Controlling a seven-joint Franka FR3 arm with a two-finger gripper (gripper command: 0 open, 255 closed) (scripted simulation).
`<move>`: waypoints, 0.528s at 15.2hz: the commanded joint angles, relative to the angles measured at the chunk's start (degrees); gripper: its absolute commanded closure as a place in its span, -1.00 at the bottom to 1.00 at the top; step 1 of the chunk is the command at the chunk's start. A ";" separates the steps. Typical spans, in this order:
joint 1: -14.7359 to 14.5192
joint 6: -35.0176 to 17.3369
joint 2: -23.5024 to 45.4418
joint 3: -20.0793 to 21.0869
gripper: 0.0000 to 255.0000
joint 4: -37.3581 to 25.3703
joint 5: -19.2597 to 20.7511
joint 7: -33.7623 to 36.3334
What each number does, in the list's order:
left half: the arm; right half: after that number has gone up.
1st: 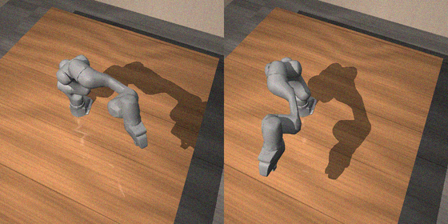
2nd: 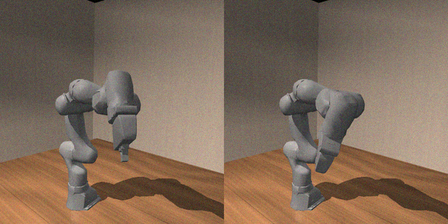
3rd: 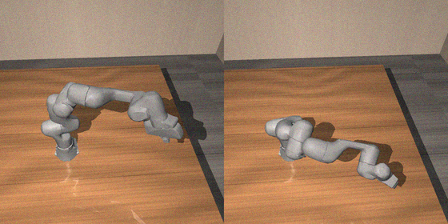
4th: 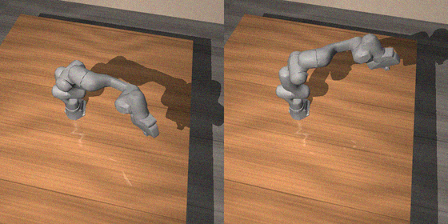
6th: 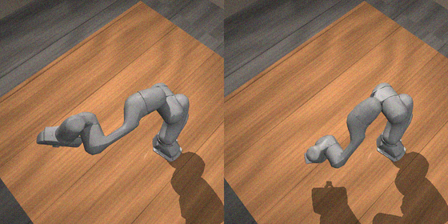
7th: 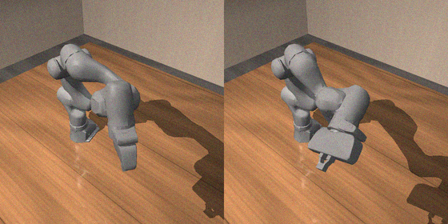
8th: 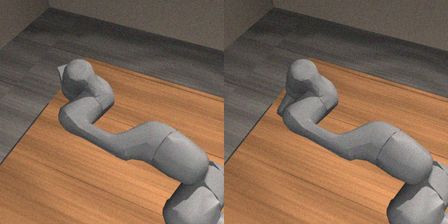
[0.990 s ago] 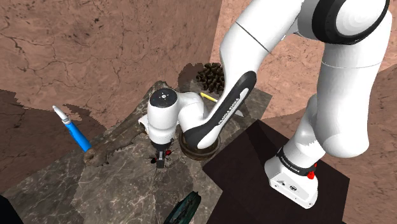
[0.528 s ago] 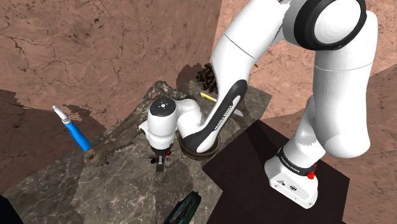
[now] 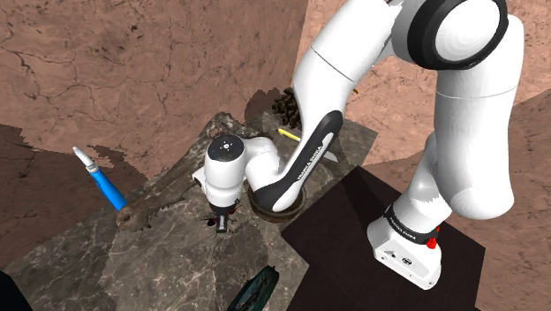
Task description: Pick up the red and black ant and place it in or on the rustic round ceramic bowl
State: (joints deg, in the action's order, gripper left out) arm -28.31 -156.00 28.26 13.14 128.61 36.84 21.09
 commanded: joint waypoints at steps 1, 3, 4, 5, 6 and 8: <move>-0.03 -0.01 0.19 0.03 1.00 0.11 -0.03 0.01; -0.17 -0.04 0.28 -0.01 1.00 0.08 0.05 0.18; -0.16 -0.11 0.44 -0.09 1.00 -0.02 0.12 0.16; -0.10 -0.10 0.33 -0.05 1.00 0.06 0.08 0.11; 0.00 -0.12 0.30 -0.06 1.00 0.09 0.06 0.00; -0.03 -0.01 0.20 0.03 1.00 0.10 -0.01 0.02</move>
State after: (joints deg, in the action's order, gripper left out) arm -28.33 -156.13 28.20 13.20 128.52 36.86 21.07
